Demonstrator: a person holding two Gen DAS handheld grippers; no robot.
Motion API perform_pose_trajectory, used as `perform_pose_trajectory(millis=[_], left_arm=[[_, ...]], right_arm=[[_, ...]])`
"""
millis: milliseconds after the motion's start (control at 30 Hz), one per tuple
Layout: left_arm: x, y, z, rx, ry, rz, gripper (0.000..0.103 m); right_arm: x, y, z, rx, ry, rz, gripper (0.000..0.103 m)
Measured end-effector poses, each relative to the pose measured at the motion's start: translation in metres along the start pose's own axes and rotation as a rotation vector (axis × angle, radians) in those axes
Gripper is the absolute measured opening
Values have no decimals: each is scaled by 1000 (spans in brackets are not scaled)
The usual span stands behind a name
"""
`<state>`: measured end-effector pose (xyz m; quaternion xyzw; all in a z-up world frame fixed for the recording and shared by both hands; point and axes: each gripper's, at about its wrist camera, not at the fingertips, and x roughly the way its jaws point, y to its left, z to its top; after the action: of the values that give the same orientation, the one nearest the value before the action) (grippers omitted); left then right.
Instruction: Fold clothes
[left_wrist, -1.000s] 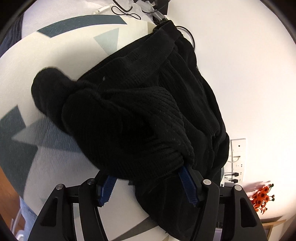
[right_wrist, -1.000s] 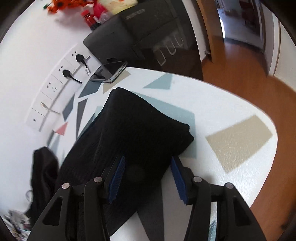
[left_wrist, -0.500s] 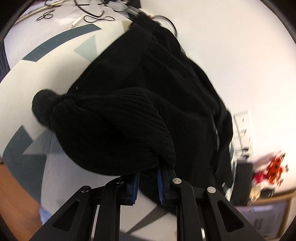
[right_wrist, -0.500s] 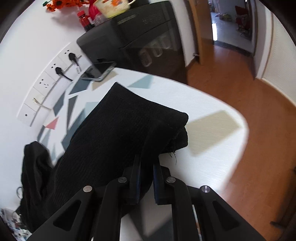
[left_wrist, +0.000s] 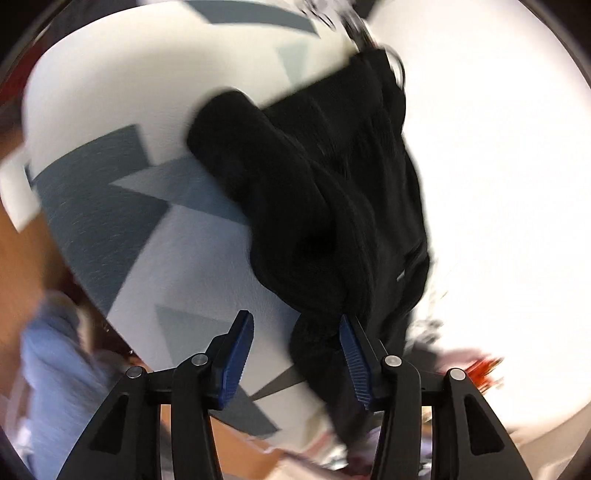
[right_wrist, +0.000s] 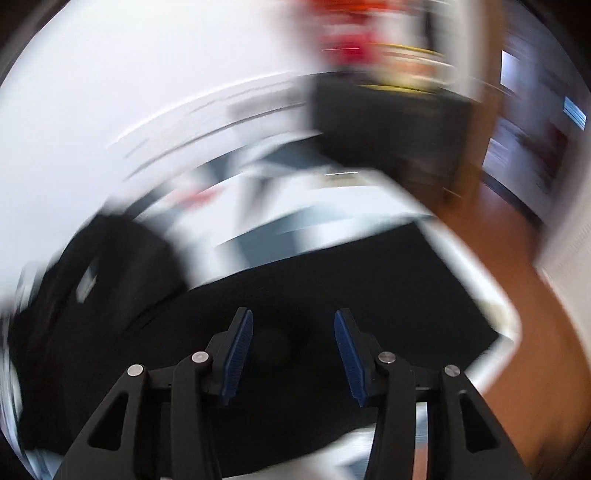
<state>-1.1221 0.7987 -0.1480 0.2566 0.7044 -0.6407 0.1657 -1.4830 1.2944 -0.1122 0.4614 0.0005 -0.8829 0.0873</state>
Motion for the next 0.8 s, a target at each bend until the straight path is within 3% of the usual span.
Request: perform_pose_trajectory(millis=[133,267,333,433,533,567,800], left_arm=[[-14,10,13,-32,-53,-95,48],[-22,13,35,-8,-166,-75,48],[-19,21,48,-26,-177,-54,48],[-6,28,62,-41,-159,-47,48],[4,24,69,10,-161,-15,48],[7,21,70,34,-169,-1,32],[-30,14,81,135,-296,101,27]], right_arm=[[42,109,-11,-314,104,131,49],[67,179,-14,-404,158,202,49],[73,203,-15,-436,188,226,49],[74,223,-18,-493,199,221,49],[73,220,-21,-510,190,174,49],[75,217,-21,-495,203,168,49],[69,208,-33,-458,262,182,49]])
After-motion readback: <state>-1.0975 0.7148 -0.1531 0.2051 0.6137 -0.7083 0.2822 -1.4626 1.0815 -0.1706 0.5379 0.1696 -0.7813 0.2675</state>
